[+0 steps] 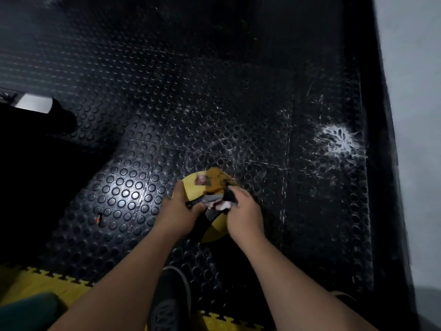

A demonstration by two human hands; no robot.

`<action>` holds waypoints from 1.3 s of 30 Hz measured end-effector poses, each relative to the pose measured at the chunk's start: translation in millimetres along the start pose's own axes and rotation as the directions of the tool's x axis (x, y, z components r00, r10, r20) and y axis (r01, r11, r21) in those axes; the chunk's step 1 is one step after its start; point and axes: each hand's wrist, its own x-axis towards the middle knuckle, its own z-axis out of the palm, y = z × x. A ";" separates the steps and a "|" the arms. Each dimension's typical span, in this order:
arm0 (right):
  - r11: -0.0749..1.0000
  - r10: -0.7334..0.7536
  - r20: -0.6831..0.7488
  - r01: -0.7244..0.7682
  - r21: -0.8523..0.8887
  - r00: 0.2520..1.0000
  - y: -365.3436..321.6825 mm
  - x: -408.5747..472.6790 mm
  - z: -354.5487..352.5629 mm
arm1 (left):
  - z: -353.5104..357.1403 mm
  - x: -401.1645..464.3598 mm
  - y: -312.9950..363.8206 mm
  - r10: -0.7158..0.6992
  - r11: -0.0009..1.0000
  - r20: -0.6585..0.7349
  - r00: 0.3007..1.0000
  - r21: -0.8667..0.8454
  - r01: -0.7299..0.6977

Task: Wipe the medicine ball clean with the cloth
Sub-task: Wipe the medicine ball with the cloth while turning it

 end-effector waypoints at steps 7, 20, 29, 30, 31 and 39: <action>0.997 -0.070 0.067 0.068 0.035 0.995 -11.0 -10.9 4.0 | -2.0 -2.7 1.7 -0.003 1.000 0.010 1.000 -0.006 0.003; 0.994 0.108 0.044 -0.107 -0.025 0.993 -21.4 15.4 -12.6 | 2.0 -13.1 12.6 -0.027 0.999 0.003 1.000 0.041 0.027; 0.997 0.067 0.072 -0.064 -0.034 0.995 -13.8 12.5 -11.4 | 0.8 -16.7 13.0 -0.011 1.000 0.009 1.000 0.029 0.011; 0.998 -0.006 0.075 0.010 -0.058 0.997 -19.0 4.8 -6.8 | 0.1 -14.9 10.9 -0.009 1.000 0.007 1.000 0.012 0.009; 0.994 -0.078 0.085 0.083 -0.065 0.993 -21.2 -3.3 -0.5 | -1.5 -13.5 9.6 -0.004 1.000 0.007 1.000 -0.006 0.004; 0.997 -0.034 0.078 0.040 -0.067 0.996 -20.6 8.9 -3.9 | -2.6 -12.5 7.3 -0.001 1.000 0.002 1.000 -0.010 0.001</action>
